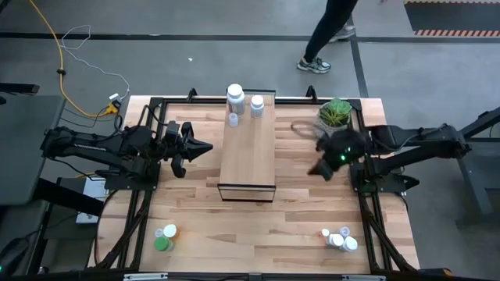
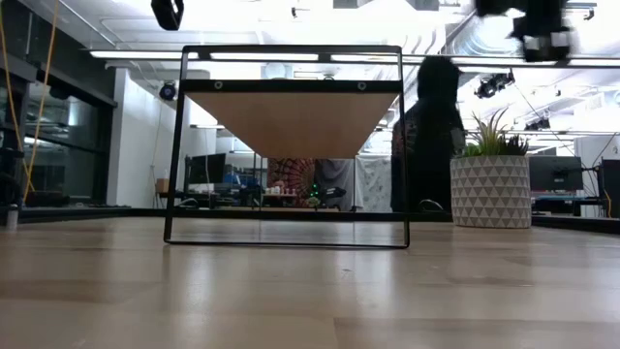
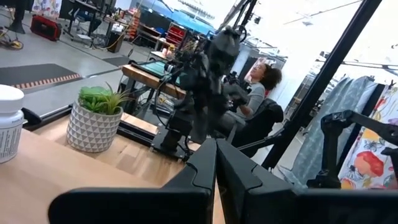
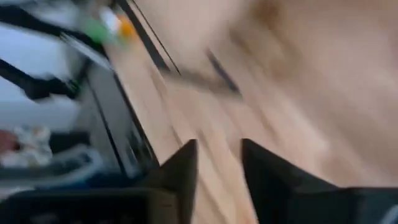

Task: Pick and place medicine bottles onto shelf by color
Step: Put the transparent medicine bottle on the shelf

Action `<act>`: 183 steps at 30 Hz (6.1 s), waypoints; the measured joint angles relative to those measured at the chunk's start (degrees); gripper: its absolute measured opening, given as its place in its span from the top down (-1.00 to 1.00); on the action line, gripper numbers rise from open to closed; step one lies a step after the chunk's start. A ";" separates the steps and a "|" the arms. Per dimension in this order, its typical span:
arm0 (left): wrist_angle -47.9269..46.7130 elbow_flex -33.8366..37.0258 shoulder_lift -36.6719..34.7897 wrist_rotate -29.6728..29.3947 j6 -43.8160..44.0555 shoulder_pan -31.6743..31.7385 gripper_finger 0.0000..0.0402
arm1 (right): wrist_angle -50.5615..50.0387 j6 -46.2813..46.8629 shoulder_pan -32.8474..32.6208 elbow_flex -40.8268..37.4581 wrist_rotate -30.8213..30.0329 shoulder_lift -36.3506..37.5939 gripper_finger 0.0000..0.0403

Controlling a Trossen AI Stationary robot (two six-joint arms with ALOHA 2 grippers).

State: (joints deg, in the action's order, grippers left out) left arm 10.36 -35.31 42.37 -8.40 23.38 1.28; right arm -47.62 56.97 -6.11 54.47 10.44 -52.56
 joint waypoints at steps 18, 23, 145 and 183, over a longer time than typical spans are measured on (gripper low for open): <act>-0.29 0.00 0.00 0.08 -1.05 0.20 1.00 | -18.19 60.19 -40.22 -0.01 -5.66 -5.22 -0.66; -0.27 0.00 0.00 0.07 -1.05 0.20 1.00 | -18.16 66.82 -44.09 -0.01 -4.93 -10.08 -0.66; -11.29 -8.50 12.73 -5.89 0.83 0.22 1.00 | -34.58 -31.92 18.01 74.04 5.89 -59.01 0.38; -22.59 -29.55 42.82 -12.18 -11.44 10.38 1.00 | -31.39 -34.53 23.10 73.90 2.00 -63.60 0.38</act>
State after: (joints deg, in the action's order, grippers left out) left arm -12.23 -64.86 85.19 -20.59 11.93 11.66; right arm -79.02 22.44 16.99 128.37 12.44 -116.16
